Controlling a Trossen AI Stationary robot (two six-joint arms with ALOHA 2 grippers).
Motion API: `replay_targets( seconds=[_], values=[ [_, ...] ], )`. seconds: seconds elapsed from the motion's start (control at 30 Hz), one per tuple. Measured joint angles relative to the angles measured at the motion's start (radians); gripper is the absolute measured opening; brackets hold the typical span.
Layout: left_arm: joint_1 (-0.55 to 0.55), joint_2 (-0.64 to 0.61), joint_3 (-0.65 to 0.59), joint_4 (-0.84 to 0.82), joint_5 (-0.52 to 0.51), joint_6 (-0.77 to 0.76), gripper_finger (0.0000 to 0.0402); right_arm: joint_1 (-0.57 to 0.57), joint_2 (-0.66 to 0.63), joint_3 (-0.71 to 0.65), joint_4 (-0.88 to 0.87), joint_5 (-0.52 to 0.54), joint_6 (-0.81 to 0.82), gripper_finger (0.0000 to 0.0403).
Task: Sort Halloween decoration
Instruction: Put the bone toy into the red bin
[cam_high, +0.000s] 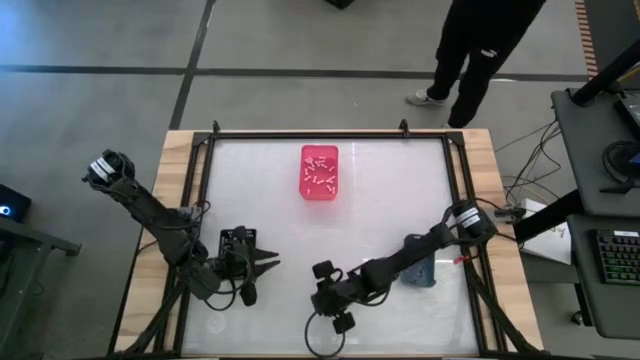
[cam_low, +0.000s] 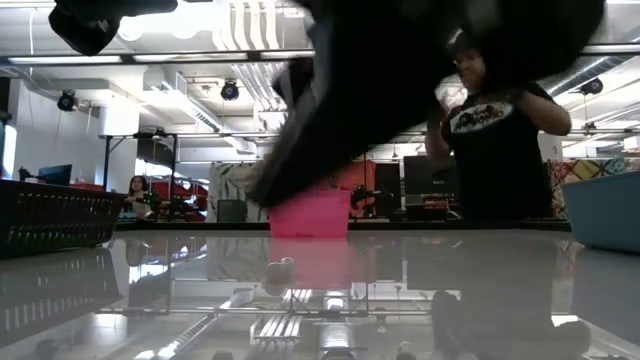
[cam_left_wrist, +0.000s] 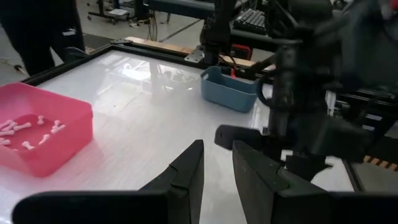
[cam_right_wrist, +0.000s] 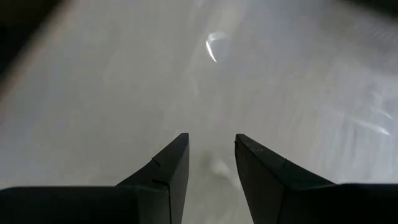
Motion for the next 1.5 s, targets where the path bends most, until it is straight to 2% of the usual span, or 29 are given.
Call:
replay_targets(
  seconds=[0.1, 0.3, 0.5, 0.97, 1.2, 1.5],
  values=[
    [0.0, 0.0, 0.0, 0.003, -0.005, 0.0, 0.0068, 0.0, 0.02, -0.002, -0.047, 0.05, 0.007, 0.0123],
    [0.0, 0.0, 0.0, 0.006, -0.005, -0.001, 0.0068, -0.021, 0.025, -0.003, -0.044, 0.053, -0.006, 0.0123],
    [0.0, 0.0, 0.0, 0.007, -0.004, -0.001, 0.0068, -0.04, 0.029, -0.005, -0.048, -0.008, -0.012, 0.0123],
    [0.0, 0.0, 0.0, 0.008, -0.003, -0.001, 0.0068, -0.054, 0.032, -0.041, -0.033, -0.028, -0.035, 0.012],
    [0.0, 0.0, 0.0, 0.008, -0.002, -0.001, 0.0068, -0.064, 0.032, -0.044, -0.011, -0.061, -0.049, 0.0088],
    [0.0, 0.0, 0.0, 0.008, -0.002, -0.001, 0.0068, -0.084, 0.059, -0.043, 0.006, -0.146, -0.046, 0.0021]
  ],
)
